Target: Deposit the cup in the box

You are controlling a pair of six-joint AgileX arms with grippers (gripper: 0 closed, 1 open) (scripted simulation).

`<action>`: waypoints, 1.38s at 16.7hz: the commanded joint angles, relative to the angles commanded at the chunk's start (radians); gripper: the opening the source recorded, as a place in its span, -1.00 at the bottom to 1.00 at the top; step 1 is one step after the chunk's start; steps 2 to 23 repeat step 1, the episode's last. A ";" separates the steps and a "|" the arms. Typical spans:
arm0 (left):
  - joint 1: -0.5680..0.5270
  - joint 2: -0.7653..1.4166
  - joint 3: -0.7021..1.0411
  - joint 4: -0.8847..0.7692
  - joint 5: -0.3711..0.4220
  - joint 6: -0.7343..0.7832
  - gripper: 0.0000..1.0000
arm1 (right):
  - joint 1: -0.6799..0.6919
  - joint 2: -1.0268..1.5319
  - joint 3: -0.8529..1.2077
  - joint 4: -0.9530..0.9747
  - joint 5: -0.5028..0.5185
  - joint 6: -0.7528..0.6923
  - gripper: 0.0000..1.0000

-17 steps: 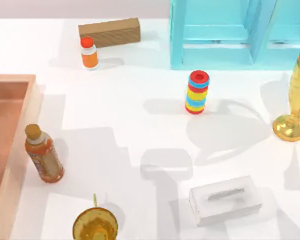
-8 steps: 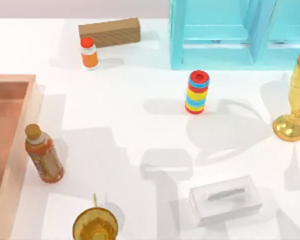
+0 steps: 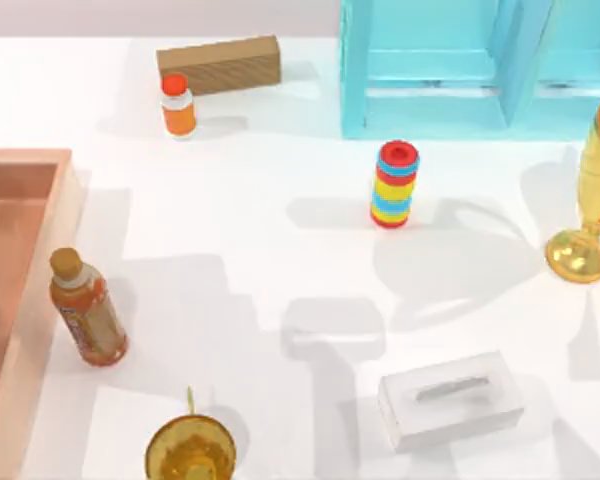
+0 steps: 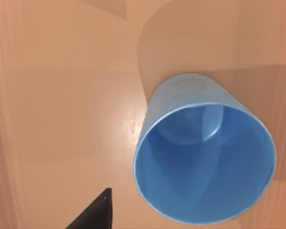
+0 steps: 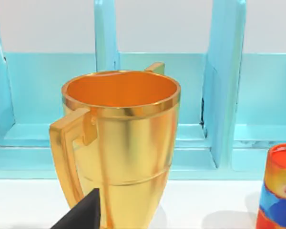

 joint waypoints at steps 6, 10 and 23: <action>0.000 0.000 0.000 0.000 0.000 0.000 1.00 | 0.000 0.000 0.000 0.000 0.000 0.000 1.00; 0.000 0.000 0.000 0.000 0.000 0.000 1.00 | 0.000 0.000 0.000 0.000 0.000 0.000 1.00; 0.000 0.000 0.000 0.000 0.000 0.000 1.00 | 0.000 0.000 0.000 0.000 0.000 0.000 1.00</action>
